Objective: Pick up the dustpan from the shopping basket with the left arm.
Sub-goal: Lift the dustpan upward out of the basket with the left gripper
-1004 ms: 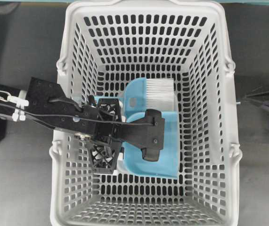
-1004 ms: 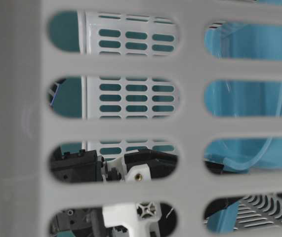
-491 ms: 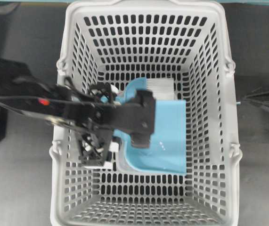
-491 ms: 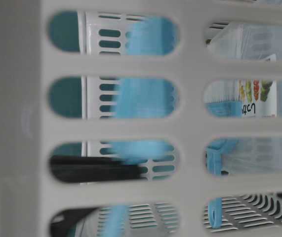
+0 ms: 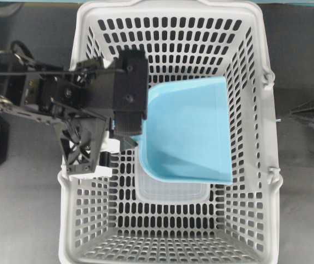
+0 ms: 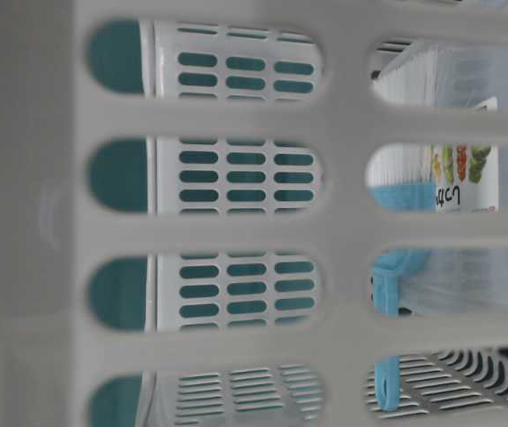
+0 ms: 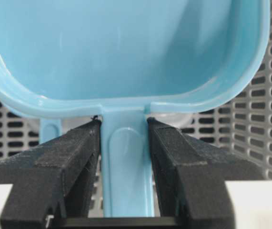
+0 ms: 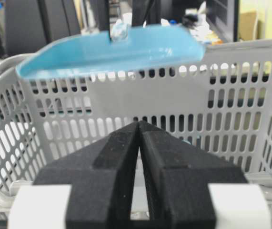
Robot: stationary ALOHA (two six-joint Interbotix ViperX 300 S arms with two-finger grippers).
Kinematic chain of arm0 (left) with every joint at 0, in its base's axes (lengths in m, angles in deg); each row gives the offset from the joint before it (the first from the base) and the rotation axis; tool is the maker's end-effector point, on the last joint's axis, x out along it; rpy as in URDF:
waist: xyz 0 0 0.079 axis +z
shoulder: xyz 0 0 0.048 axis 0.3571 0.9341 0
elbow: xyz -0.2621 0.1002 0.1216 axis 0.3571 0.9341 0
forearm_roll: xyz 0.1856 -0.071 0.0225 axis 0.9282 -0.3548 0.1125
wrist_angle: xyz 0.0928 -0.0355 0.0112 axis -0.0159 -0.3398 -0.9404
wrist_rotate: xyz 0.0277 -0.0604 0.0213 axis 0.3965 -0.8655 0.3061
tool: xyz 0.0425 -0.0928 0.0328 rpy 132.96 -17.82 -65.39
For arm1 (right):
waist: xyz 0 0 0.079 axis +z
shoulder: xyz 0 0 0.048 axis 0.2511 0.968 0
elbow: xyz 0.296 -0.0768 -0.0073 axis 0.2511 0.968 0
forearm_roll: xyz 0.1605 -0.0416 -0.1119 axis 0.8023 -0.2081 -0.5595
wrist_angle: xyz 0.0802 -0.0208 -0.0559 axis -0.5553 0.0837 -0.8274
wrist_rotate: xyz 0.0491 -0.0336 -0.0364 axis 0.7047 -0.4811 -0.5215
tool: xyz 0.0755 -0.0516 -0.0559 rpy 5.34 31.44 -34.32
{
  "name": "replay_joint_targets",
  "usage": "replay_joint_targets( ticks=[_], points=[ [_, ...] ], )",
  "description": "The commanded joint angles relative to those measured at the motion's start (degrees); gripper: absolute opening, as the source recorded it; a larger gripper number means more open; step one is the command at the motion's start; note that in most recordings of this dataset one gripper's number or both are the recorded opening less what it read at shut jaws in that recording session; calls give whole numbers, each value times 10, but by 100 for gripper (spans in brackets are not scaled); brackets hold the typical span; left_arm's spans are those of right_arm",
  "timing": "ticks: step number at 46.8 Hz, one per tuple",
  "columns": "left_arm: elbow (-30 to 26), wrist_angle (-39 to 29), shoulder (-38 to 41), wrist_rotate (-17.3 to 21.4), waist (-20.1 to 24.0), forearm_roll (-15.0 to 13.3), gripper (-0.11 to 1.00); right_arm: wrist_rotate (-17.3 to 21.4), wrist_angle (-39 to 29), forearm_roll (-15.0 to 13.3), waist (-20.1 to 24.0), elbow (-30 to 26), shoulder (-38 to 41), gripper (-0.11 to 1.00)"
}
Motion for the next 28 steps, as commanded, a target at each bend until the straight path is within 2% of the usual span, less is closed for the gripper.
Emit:
replay_joint_targets(
  ticks=[1,8,28],
  points=[
    [-40,-24,-5,1,-3,2,31,1,0,2,1,-4,-1,0],
    [-63,-45,3,2,-2,2,31,1,-3,2,2,-4,-3,0],
    [-61,-47,4,2,-2,2,31,1,-3,2,1,-4,-4,0]
  ],
)
